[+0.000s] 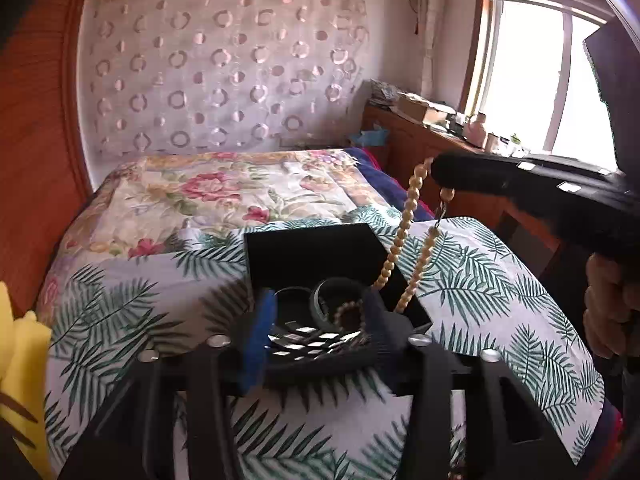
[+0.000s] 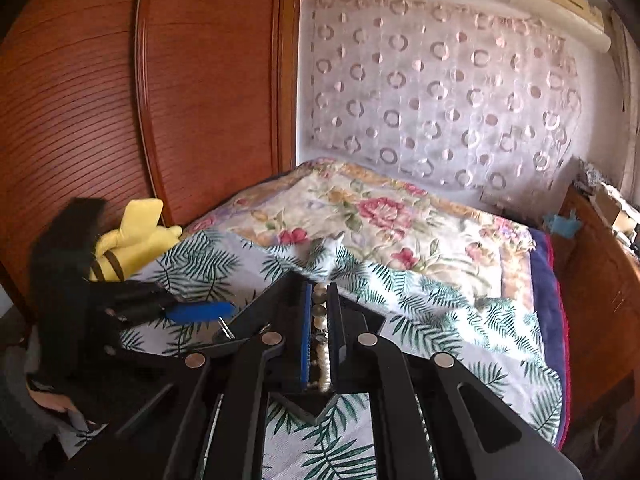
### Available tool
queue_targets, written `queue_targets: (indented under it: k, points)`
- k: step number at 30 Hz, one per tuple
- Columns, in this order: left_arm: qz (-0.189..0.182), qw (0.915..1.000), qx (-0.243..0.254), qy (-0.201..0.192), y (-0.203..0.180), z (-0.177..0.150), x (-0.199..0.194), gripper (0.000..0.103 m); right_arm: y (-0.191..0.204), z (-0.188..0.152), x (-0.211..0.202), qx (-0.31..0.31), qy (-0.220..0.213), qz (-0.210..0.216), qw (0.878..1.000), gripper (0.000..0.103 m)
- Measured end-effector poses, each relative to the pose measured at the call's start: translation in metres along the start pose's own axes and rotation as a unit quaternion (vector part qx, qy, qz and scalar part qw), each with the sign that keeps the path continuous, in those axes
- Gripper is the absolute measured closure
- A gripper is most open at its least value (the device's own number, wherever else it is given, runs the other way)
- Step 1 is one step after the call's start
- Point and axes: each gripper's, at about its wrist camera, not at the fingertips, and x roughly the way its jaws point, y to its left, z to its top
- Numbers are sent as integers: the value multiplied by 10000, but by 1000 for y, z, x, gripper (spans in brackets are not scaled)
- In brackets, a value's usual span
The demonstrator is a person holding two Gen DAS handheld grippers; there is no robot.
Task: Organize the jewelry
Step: 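Release the hair comb in the box while the right gripper drops the pearl necklace in, then grasp the red cord bracelet with the left gripper while the right gripper grasps the brown wooden bead bracelet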
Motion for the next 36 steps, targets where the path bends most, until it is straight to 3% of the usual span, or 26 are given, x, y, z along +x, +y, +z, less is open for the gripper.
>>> queue_targets:
  k: [2,9,14,16,17,20,26,36]
  points:
    - [120,9999,13,27,3,-7,-7,54,2,-4,6,3,63,48,10000,95]
    - [197,9998,-63,19,17,-32,-32,34,6,-19,27,103,297,98,9995,94]
    - [276,9996,-76,45,22,-48,-42,27,7,-25,32,138,354,116,9992,94]
    - [352,9994,-56,48,21,-54,-45,22,6,-26,31,162,330,121,9992,87]
    - [354,9994,-47,47,22,-56,-47,21,6,-27,28,201,281,136,9993,76]
    - [352,9993,-41,66,21,-63,-52,17,6,-32,19,245,215,186,9993,72]
    - [315,9995,4,62,16,-78,-66,12,11,-60,-8,271,205,286,9990,72]
    - [330,9988,-73,352,13,-105,-74,12,26,-139,-36,431,534,397,9969,72]
